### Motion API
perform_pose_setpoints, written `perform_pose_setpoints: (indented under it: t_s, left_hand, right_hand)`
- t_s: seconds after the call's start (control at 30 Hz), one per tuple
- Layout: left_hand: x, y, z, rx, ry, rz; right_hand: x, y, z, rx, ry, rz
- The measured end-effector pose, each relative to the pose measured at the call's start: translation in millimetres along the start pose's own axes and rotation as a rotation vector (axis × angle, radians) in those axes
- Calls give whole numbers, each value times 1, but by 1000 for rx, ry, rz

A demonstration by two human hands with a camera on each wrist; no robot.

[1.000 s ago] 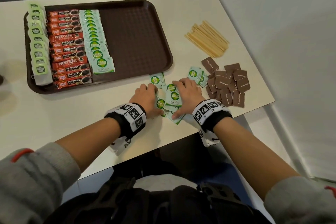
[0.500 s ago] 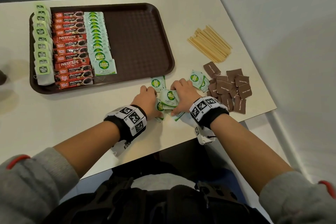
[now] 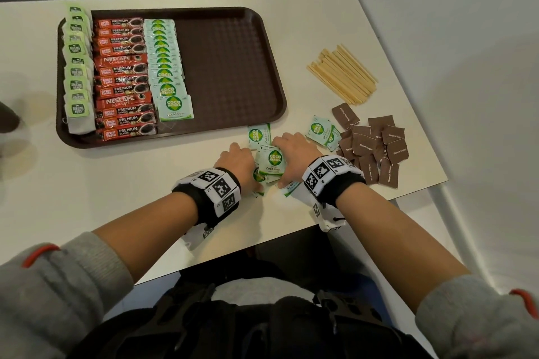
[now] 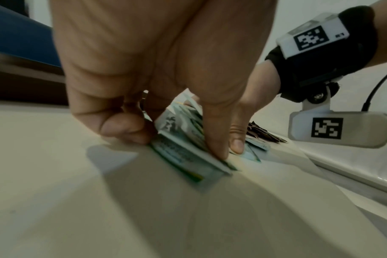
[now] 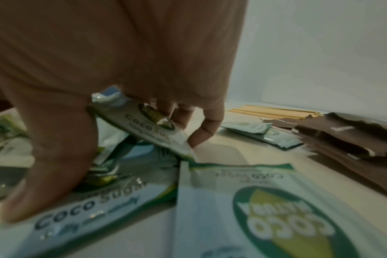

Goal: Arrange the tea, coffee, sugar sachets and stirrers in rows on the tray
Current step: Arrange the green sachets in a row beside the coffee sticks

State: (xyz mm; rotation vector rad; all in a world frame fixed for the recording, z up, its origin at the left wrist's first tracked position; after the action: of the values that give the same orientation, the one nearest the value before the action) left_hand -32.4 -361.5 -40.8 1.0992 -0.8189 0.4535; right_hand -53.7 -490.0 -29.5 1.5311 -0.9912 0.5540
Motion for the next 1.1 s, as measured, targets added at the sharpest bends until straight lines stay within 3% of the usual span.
perform_pose_setpoints:
  t_s: [0.17, 0.43, 0.57, 0.67, 0.87, 1.1]
  left_hand:
    - [-2, -3, -2, -21, 85, -12]
    - [5, -5, -11, -47, -90, -13]
    - [9, -5, -19, -56, -3, -8]
    - [17, -4, -34, -16, 202, -13]
    - [43, -5, -70, 38, 1035, 144]
    - [69, 7, -92, 11, 1296, 220]
  right_hand:
    - [2, 0, 0, 4, -108, -14]
    - [8, -5, -1, 44, -258, 34]
    - [16, -7, -8, 74, -322, 48]
    - [29, -10, -14, 97, -364, 74]
    - [46, -24, -44, 153, -385, 20]
    - [52, -49, -98, 176, -275, -47]
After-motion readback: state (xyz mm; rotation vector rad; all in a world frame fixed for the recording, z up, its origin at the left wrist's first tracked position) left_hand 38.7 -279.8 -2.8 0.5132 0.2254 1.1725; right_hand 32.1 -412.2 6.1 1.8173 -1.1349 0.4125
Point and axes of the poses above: each hand's wrist, its own y-axis away from the middle knuckle, its own x-axis out of the back of the hand, z = x × y, the point moved 4 cm from there along -y, towards the middle knuckle, and after that the axes turned 7 degrees about -y, right-handed, at the moved point
